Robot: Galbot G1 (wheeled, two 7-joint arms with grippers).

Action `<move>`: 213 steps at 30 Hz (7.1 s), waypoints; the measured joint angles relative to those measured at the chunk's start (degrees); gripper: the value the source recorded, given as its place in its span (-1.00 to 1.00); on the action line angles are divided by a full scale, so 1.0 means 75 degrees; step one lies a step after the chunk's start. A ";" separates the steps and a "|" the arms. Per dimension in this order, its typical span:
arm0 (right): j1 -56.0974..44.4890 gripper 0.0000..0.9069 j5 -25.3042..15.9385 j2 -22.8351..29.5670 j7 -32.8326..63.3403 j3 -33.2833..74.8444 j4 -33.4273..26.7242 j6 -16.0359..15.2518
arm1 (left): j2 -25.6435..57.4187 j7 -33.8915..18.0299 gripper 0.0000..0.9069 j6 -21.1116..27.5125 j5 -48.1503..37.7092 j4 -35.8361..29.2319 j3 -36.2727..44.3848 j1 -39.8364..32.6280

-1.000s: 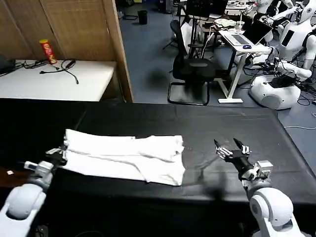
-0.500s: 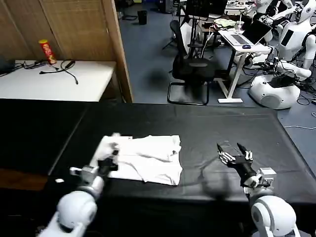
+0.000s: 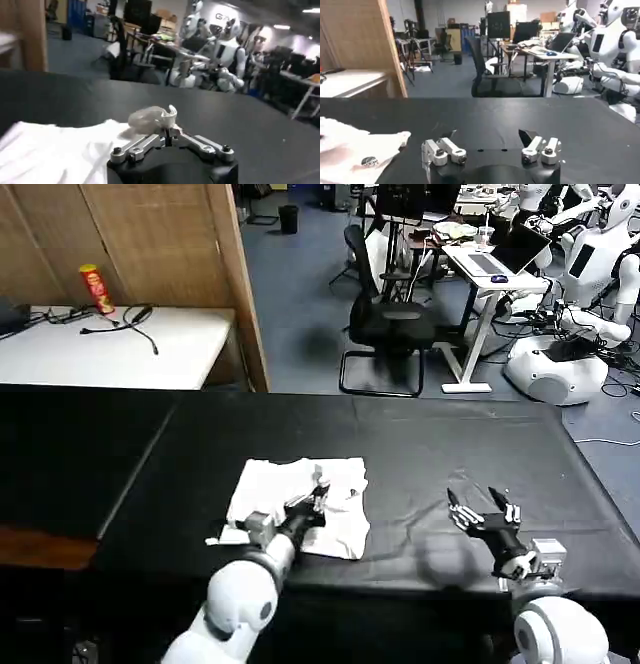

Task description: Fold and organize the clothes.

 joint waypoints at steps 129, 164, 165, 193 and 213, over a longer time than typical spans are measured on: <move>0.1090 0.94 0.1336 -0.0695 0.0241 -0.1981 -0.0217 -0.1044 | 0.1521 0.0581 0.94 -0.0585 0.0711 -0.0446 -0.0378 -0.0009; 0.3683 -0.96 0.0757 0.0407 0.0640 -0.4280 -0.2980 -0.1247 | 0.2020 0.0497 0.94 -0.1257 0.0676 -0.1111 -0.2256 0.1202; 0.3683 -0.98 0.0845 0.0251 0.0562 -0.4140 -0.2982 -0.1248 | 0.2011 0.0490 0.94 -0.1281 0.0683 -0.1071 -0.2271 0.1217; 0.0053 0.94 -0.1046 -0.1495 0.0588 -0.2023 -0.0621 0.2535 | 0.2174 -0.0128 0.94 -0.1391 0.0377 -0.1679 -0.2711 0.2724; -0.4374 0.94 -0.1169 -0.1040 0.2695 -0.1785 0.1139 0.3440 | 0.2144 -0.0973 0.94 -0.1821 0.0658 -0.2883 -0.2880 0.5810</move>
